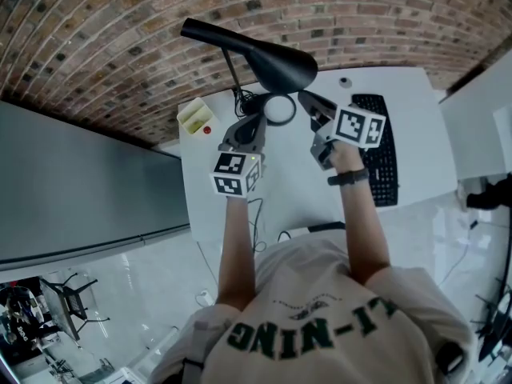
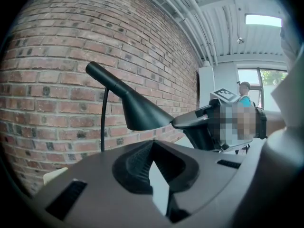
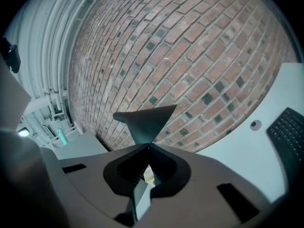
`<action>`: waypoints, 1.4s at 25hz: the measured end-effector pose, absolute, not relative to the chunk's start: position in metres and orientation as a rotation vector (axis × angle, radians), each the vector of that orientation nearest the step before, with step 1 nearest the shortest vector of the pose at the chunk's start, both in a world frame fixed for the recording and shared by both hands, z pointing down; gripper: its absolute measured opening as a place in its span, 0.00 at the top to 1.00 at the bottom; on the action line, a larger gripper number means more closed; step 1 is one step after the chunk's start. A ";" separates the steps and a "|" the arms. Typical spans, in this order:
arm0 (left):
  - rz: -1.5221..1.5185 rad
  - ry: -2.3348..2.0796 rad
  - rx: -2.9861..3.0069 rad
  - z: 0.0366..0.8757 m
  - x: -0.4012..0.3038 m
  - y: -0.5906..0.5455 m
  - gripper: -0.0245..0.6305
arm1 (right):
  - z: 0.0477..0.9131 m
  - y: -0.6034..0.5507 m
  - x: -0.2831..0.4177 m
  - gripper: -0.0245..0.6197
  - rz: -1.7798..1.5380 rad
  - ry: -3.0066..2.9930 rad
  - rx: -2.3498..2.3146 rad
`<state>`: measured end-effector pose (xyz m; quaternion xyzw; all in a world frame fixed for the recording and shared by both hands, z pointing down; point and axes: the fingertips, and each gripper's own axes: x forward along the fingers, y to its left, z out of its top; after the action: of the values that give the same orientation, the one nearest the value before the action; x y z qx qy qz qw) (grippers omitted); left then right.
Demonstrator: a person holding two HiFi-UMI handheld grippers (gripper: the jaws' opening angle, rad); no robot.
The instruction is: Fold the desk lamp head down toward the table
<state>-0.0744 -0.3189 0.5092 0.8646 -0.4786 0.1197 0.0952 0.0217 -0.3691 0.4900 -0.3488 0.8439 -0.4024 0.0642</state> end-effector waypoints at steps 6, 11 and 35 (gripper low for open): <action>0.357 -1.425 2.552 0.512 -0.080 -0.320 0.96 | 0.502 -0.372 0.014 0.95 -1.262 2.535 -1.034; 0.355 -1.435 2.545 0.513 -0.083 -0.320 0.96 | 0.511 -0.373 0.011 0.95 -1.283 2.547 -1.033; 0.345 -1.487 2.476 0.524 -0.108 -0.321 0.96 | 0.543 -0.382 -0.015 0.95 -1.412 2.559 -1.009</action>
<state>-0.1076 -0.3210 0.5241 0.8455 -0.5077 0.1178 0.1162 -0.0155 -0.3819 0.5435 -0.3262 0.8274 -0.4565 0.0248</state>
